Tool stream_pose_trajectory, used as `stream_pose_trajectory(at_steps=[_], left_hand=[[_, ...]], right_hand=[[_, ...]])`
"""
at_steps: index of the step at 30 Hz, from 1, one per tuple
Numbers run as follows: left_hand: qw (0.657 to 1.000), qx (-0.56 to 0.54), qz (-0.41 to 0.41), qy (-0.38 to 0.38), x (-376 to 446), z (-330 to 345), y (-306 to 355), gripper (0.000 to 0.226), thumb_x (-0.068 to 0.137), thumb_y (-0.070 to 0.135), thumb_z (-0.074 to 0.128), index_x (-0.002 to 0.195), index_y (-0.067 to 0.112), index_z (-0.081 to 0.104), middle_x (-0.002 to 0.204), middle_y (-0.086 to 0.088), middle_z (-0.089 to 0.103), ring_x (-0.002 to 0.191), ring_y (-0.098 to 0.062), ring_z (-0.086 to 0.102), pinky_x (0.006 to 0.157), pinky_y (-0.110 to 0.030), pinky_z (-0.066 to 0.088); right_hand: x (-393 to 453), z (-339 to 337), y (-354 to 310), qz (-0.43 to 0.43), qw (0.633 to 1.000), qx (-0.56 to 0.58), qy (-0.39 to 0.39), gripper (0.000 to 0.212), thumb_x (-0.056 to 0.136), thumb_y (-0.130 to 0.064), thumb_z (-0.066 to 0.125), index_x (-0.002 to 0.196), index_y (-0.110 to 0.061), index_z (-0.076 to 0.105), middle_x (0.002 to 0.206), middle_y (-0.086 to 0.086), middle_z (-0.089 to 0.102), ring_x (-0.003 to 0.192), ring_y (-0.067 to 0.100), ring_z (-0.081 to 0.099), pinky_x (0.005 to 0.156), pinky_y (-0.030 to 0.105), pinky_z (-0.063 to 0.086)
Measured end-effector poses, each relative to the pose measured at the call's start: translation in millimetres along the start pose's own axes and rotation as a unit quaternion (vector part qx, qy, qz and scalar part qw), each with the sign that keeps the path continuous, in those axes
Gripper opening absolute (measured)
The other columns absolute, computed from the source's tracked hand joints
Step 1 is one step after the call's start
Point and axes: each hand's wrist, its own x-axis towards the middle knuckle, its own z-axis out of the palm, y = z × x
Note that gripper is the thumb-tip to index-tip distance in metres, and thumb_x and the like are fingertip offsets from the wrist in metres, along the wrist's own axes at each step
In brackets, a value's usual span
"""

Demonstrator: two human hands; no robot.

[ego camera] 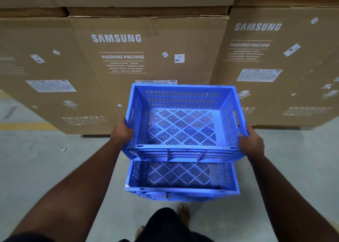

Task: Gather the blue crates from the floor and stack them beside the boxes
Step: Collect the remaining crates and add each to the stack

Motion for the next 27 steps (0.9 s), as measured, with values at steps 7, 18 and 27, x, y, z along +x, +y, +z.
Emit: stream_pose_trajectory(at_steps=[7, 18, 27], left_hand=[[1.0, 0.011, -0.021, -0.018, -12.0, -4.5, -6.4, 0.034, 0.087, 0.02, 0.059, 0.12, 0.011, 0.06, 0.112, -0.021, 0.069, 0.102, -0.041, 0.067, 0.089, -0.043, 0.054], [0.999, 0.025, 0.028, -0.017, -48.6, -6.0, -27.8, 0.033, 0.093, 0.02, 0.054, 0.122, 0.005, 0.056, 0.116, -0.027, 0.066, 0.106, -0.046, 0.064, 0.088, -0.044, 0.05], [0.998, -0.012, 0.05, 0.047, -29.6, -15.5, 0.5, 0.038, 0.096, 0.023, 0.058, 0.129, 0.006, 0.057, 0.113, -0.031, 0.067, 0.106, -0.051, 0.064, 0.088, -0.046, 0.05]], right_hand=[[-12.1, -5.9, 6.2, -0.003, 1.0, -0.013, -0.01, 0.066, 0.093, -0.016, 0.05, 0.154, -0.04, 0.04, 0.129, 0.019, 0.067, 0.116, 0.044, 0.061, 0.097, 0.041, 0.047], [-57.7, -13.7, 26.4, -0.022, 0.999, 0.007, 0.022, 0.062, 0.089, -0.013, 0.054, 0.144, -0.04, 0.053, 0.12, 0.012, 0.072, 0.111, 0.041, 0.064, 0.094, 0.04, 0.048], [-28.3, -14.1, -2.6, -0.04, 0.995, 0.045, 0.085, 0.052, 0.097, -0.017, 0.059, 0.148, -0.024, 0.054, 0.125, 0.023, 0.069, 0.115, 0.045, 0.063, 0.097, 0.043, 0.049]])
